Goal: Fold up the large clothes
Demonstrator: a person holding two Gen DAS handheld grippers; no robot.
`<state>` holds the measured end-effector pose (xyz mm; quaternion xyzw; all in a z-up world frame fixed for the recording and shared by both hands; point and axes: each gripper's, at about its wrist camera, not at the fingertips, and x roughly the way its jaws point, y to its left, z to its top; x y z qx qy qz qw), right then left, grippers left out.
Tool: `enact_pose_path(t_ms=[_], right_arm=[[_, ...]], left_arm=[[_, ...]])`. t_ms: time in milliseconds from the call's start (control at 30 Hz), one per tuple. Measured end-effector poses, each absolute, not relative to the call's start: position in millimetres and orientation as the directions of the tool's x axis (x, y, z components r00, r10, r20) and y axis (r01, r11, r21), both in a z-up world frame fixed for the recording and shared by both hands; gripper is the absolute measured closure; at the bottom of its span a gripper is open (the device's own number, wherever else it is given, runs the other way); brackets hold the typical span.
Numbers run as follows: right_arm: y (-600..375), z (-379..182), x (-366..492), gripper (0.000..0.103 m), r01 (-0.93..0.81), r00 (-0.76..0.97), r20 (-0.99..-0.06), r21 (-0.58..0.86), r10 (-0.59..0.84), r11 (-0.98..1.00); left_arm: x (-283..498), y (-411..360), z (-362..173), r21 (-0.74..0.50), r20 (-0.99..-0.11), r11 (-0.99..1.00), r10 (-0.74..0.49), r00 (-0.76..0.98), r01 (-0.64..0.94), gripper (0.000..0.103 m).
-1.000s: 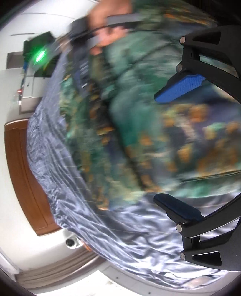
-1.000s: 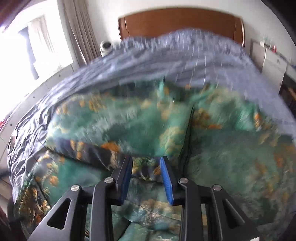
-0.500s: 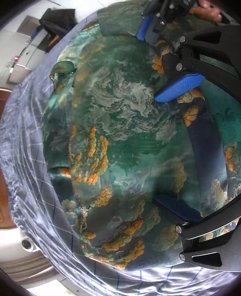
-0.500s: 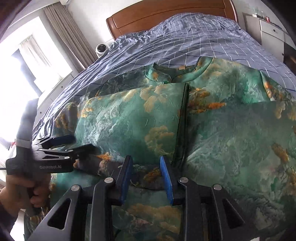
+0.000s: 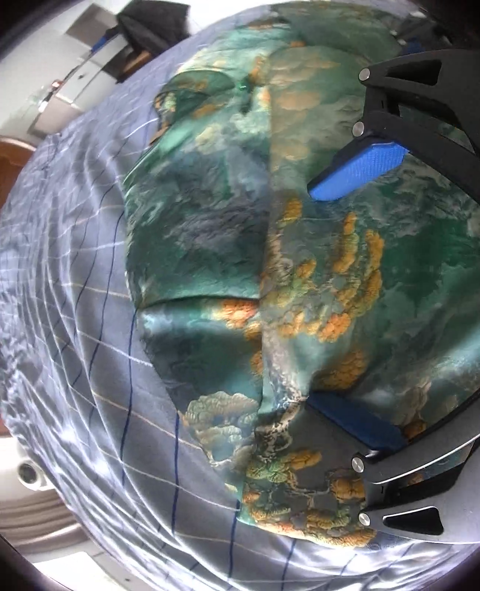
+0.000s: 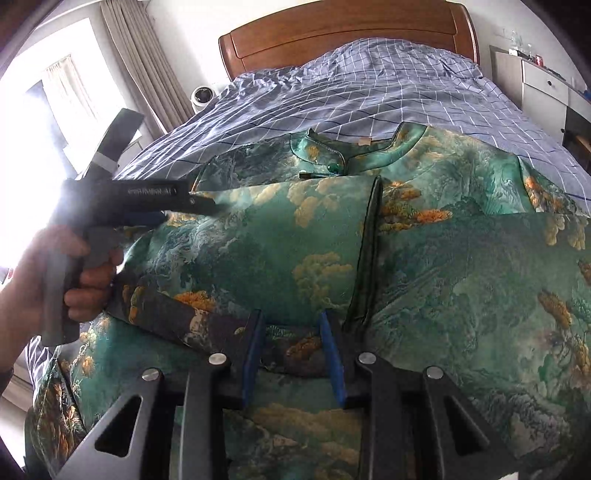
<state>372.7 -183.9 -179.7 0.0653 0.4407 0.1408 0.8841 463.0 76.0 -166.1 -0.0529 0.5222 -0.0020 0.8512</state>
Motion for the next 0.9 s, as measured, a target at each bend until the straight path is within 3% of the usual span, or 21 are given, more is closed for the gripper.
enact_pose_path(t_ms=[367, 533, 633, 767, 900], right_arm=[[-177.9, -178.7, 372.2, 0.072, -0.192, 0.578, -0.771, 0.19, 0.267, 0.963], [-169.3, -173.2, 371.2, 0.072, -0.18, 0.567, -0.796, 0.13, 0.211, 0.975], [-163.4, -163.2, 363.0, 0.07, -0.159, 0.565, -0.811, 0.072, 0.15, 0.985], [-161.6, -143.6, 334.5, 0.039, -0.129, 0.592, -0.798, 0.039, 0.109, 0.991], [-164.3, -127.6, 295.8, 0.037, -0.136, 0.614, -0.781, 0.042, 0.118, 0.99]], left_arm=[[358.5, 67.3, -147.2, -0.15, -0.868, 0.987, -0.159, 0.471, 0.057, 0.001], [318.1, 51.9, -143.3, -0.057, -0.878, 0.99, -0.11, 0.465, 0.127, 0.001], [285.7, 52.7, -137.4, -0.094, -0.871, 0.985, -0.151, 0.467, 0.142, 0.001], [240.6, 54.8, -126.6, -0.08, -0.842, 0.987, -0.143, 0.52, 0.142, 0.001], [204.7, 55.0, -124.0, -0.062, -0.826, 0.99, -0.121, 0.55, 0.126, 0.001]])
